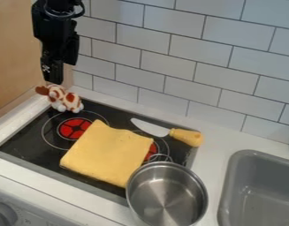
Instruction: Move the silver pot to the left side of the stove
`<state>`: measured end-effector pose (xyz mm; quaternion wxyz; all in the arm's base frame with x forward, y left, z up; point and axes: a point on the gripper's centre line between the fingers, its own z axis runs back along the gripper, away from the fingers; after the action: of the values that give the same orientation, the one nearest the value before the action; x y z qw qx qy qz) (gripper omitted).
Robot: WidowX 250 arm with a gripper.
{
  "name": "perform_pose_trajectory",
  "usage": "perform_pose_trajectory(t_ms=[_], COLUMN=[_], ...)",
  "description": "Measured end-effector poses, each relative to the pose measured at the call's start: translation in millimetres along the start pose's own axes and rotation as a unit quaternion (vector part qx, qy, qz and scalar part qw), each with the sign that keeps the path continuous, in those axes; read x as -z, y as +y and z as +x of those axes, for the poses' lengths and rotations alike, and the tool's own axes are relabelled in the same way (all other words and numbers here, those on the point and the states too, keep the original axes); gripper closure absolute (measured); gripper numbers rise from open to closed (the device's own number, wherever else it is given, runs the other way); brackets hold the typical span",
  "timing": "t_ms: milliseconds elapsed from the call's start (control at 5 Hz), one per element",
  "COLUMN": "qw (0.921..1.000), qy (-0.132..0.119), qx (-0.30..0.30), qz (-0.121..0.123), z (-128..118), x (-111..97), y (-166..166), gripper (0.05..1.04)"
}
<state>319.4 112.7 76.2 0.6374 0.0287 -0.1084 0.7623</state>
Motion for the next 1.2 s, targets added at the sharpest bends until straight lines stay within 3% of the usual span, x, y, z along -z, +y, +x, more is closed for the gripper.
perform_pose_trajectory(t_ms=[200,400,600,800,1000,1200], qw=[0.9996,0.9994,0.9983,0.9932,0.9797,0.9514], qy=[0.003,0.007,0.015,0.024,0.052,0.085], qx=[0.003,0.024,0.056,0.11,0.19,0.293], qz=[0.028,0.025,-0.011,-0.03,-0.037,-0.04], z=[-3,-20,-39,-59,-68,-79], x=[13,7,-20,-35,-35,-25], y=[14,26,36,59,90,117], gripper=[0.083,0.083,0.083,0.083,0.083,0.083])
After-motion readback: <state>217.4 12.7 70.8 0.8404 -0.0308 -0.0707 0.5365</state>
